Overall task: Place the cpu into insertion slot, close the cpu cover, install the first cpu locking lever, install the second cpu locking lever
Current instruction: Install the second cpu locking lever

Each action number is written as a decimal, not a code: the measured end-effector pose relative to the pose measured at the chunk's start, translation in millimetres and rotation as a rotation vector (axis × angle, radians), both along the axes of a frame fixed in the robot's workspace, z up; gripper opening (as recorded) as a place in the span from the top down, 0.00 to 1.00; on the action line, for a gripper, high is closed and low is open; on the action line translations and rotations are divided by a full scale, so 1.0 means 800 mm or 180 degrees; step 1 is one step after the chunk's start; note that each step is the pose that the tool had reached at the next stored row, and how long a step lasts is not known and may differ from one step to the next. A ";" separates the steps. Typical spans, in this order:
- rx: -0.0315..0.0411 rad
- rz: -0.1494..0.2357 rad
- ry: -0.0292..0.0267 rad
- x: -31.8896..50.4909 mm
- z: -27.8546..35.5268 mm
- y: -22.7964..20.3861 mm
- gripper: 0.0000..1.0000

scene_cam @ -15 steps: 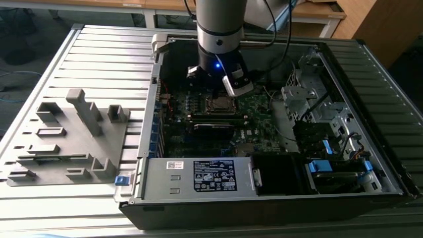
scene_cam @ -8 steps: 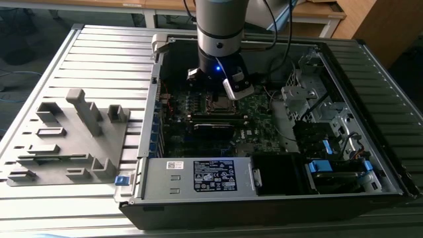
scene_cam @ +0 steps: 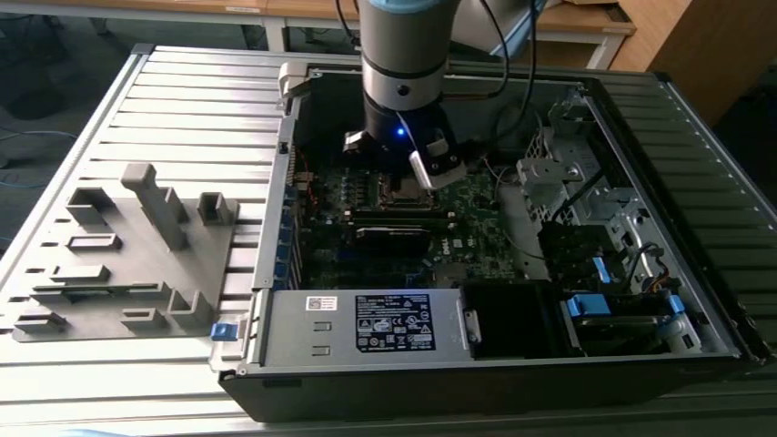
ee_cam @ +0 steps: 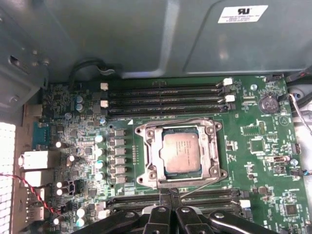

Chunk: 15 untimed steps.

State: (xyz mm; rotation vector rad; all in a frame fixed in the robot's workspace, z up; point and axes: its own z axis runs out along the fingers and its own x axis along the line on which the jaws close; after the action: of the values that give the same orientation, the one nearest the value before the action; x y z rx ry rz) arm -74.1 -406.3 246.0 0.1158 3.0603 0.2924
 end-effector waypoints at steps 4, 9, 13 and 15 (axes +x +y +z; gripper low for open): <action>0.0000 0.0000 0.0000 -0.002 -0.0055 -0.0022 0.89; 0.0000 0.0000 0.0000 -0.003 -0.0067 -0.0024 0.89; 0.0001 0.0000 0.0000 -0.002 -0.0071 -0.0023 0.89; 0.0001 0.0000 0.0001 -0.001 -0.0073 -0.0023 0.89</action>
State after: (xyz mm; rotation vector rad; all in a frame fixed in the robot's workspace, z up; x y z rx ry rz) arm -74.6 -408.2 240.1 0.1158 3.0606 0.2931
